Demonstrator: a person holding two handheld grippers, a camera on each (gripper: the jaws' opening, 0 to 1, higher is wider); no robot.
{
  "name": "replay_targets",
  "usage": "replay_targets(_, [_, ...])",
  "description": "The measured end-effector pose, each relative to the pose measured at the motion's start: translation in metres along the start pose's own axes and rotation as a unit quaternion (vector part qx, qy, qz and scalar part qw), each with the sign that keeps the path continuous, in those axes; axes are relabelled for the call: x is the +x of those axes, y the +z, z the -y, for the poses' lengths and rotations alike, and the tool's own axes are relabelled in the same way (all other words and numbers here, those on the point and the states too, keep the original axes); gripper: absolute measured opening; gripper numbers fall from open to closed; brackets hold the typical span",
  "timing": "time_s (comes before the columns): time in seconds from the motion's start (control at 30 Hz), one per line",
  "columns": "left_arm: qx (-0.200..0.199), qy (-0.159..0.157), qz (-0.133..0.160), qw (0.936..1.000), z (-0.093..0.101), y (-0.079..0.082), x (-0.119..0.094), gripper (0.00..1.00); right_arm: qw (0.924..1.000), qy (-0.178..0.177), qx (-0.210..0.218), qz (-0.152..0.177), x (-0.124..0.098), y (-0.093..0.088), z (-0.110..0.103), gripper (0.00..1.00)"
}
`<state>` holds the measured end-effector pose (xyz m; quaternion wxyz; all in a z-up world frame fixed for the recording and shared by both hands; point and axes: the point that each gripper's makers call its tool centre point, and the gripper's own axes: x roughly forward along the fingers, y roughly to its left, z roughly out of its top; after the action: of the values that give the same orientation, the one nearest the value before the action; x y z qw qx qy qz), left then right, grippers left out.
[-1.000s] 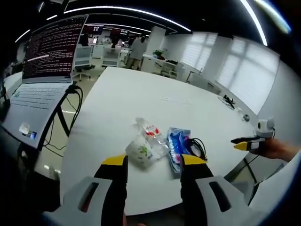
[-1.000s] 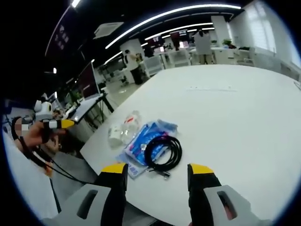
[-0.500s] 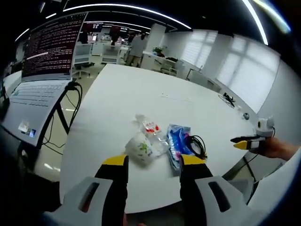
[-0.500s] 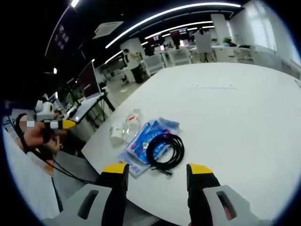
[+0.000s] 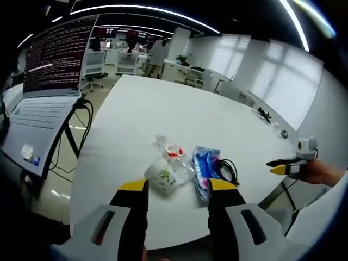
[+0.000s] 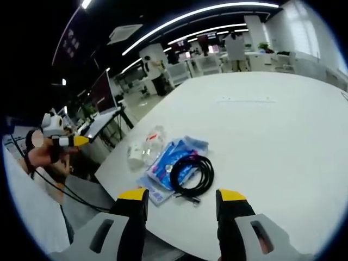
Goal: Arrange the tabletop items into an orderly group along one side of the table until the central work area is clear of visible clutter.
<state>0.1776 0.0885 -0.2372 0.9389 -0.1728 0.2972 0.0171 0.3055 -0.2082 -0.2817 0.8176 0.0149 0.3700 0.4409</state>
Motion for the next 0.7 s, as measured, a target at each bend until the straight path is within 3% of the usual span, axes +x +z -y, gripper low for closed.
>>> replay_targets(0.23, [-0.007, 0.001, -0.001, 1.0, -0.002, 0.005, 0.009, 0.43, 1.0, -0.002, 0.004, -0.001, -0.001, -0.002, 0.001, 0.51])
replay_targets(0.47, [-0.065, 0.026, -0.016, 0.9974, -0.012, 0.006, 0.026, 0.43, 0.9999, -0.005, 0.011, 0.001, -0.001, -0.005, 0.004, 0.53])
replay_targets(0.7, [-0.077, 0.029, -0.021, 0.9964, -0.013, 0.019, 0.047, 0.44, 0.9998, -0.008, 0.018, 0.001, -0.002, -0.008, 0.006, 0.53])
